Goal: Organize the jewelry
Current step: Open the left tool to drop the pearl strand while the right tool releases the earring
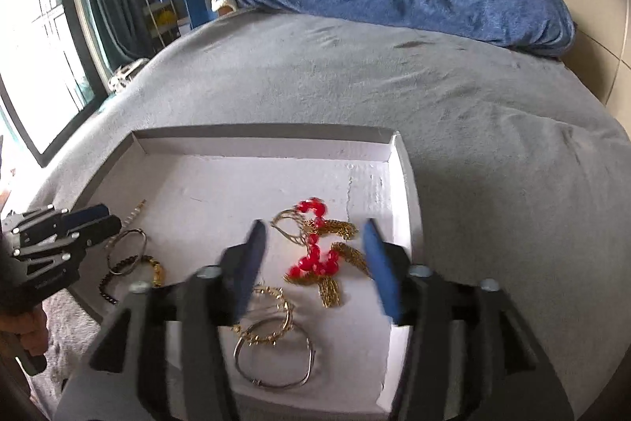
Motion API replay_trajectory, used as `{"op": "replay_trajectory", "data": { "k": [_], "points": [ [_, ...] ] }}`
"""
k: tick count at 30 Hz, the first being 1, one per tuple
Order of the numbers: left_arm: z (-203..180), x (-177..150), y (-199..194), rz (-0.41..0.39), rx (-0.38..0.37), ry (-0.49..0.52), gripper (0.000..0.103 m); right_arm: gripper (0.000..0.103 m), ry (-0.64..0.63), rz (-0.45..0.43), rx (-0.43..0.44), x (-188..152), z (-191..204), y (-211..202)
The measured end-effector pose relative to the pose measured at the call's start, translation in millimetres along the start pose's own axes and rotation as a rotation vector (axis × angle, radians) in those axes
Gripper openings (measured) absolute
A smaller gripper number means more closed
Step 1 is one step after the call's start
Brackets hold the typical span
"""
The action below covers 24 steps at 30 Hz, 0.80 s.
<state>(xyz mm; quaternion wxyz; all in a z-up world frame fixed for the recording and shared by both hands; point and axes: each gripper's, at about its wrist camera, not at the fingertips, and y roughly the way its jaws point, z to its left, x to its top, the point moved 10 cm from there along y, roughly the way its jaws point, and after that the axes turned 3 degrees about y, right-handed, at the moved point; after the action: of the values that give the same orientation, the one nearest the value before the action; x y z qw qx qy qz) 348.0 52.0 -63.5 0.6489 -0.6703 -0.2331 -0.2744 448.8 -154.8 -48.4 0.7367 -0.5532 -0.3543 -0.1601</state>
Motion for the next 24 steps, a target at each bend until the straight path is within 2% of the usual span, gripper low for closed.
{"op": "replay_trajectory", "data": {
  "k": [1, 2, 3, 4, 5, 8, 15, 21, 24],
  "points": [
    [0, -1, -5, -0.013, 0.001, -0.003, 0.034, 0.06, 0.008, -0.009, 0.003, 0, 0, -4],
    [1, -1, -10, -0.027, 0.003, -0.006, 0.04, 0.061, 0.023, -0.025, 0.01, -2, -1, -11],
    [2, -1, -16, -0.047, 0.011, -0.009, 0.06, 0.063, 0.039, -0.041, 0.015, -4, -2, -18],
    [3, -1, -21, -0.067, 0.019, -0.01, 0.07, 0.065, 0.053, -0.058, 0.022, -8, -3, -27],
    [2, 0, -32, -0.11, 0.023, -0.007, 0.075, 0.067, 0.064, -0.071, 0.025, -11, -4, -33],
    [1, -3, -50, -0.156, 0.03, 0.0, 0.076, 0.072, 0.129, -0.109, 0.04, -25, -11, -54],
    [-4, -21, -83, -0.217, 0.028, -0.026, 0.077, 0.074, 0.211, -0.172, 0.011, -62, -21, -96],
    [-5, -61, -95, -0.199, 0.007, -0.085, 0.077, 0.075, 0.208, -0.193, -0.045, -82, -31, -115],
    [-8, -80, -96, -0.182, 0.0, -0.099, 0.077, 0.079, 0.232, -0.189, -0.064, -93, -38, -118]
  ]
}}
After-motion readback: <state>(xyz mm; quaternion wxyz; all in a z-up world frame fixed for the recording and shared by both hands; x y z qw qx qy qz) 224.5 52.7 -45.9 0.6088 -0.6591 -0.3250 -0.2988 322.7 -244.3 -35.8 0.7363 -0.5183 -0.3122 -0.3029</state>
